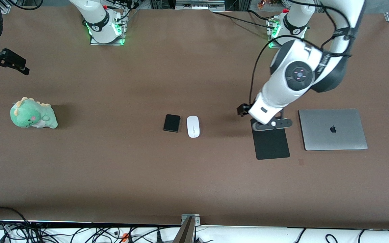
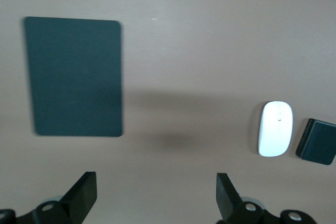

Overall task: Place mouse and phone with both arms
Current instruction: 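Move the left gripper over the white mouse, then lower the left gripper and grasp the white mouse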

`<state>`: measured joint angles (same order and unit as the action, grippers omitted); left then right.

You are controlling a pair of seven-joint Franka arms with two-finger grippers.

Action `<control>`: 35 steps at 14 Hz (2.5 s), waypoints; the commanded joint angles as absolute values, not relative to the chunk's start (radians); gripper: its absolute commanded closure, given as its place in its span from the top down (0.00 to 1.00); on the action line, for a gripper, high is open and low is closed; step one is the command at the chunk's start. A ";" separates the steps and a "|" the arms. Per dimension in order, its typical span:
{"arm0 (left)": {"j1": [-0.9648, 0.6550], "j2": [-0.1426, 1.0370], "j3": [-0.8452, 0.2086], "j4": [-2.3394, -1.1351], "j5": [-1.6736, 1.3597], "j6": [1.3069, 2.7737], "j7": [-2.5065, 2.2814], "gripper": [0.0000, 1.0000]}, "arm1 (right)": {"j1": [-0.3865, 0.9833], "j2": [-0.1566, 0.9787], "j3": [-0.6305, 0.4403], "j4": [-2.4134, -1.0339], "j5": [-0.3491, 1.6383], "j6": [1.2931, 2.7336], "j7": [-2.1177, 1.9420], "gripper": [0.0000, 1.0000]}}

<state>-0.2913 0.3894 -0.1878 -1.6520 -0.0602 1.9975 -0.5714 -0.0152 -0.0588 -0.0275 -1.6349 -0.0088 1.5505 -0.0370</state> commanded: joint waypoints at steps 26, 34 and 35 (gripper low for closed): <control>-0.676 0.919 -0.118 -1.338 0.023 2.325 -0.859 1.00 | -0.025 -0.080 -0.018 -1.651 -0.012 1.552 -0.034 1.00; -0.676 0.930 -0.115 -1.339 0.093 2.352 -0.850 0.90 | -0.026 -0.080 -0.018 -1.652 -0.012 1.549 -0.034 1.00; -0.675 0.930 -0.115 -1.341 0.107 2.352 -0.848 0.81 | -0.025 -0.080 -0.018 -1.652 -0.012 1.549 -0.034 1.00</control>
<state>-0.6650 0.9131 -0.1253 -1.3742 0.0643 2.3555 -0.8423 -0.0154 -0.0588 -0.0273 -1.6352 -0.0088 1.5504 -0.0370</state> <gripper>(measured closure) 0.044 0.000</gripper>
